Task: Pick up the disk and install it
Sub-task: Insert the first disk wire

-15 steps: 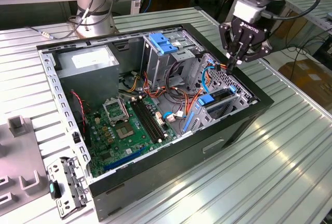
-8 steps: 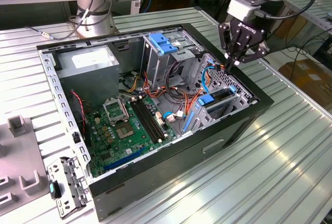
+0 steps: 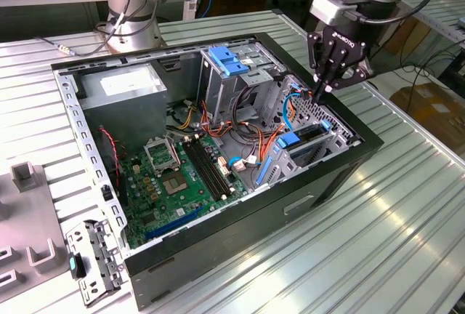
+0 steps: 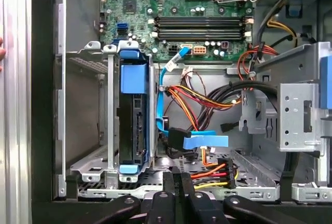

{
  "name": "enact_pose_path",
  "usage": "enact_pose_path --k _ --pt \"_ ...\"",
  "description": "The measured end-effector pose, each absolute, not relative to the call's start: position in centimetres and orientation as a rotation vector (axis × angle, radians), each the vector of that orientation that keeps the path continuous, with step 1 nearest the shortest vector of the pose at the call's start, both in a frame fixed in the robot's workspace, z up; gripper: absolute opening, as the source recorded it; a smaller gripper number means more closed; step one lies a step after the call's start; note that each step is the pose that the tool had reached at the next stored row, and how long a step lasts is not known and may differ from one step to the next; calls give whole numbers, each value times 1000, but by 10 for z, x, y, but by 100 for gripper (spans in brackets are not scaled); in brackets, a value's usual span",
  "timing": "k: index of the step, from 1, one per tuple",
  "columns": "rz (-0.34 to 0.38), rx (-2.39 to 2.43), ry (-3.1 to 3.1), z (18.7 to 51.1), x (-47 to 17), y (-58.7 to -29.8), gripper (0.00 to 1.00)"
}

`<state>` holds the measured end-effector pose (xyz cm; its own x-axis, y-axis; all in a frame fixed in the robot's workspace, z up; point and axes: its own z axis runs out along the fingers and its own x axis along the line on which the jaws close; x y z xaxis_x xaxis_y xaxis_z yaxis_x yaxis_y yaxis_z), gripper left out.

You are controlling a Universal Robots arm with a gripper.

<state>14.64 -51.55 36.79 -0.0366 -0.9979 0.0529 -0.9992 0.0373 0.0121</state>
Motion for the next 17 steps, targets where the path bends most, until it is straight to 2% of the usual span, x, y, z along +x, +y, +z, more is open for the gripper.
enact_pose_path --k 17 --pt "57 2194 -2204 365 136 -525 16"
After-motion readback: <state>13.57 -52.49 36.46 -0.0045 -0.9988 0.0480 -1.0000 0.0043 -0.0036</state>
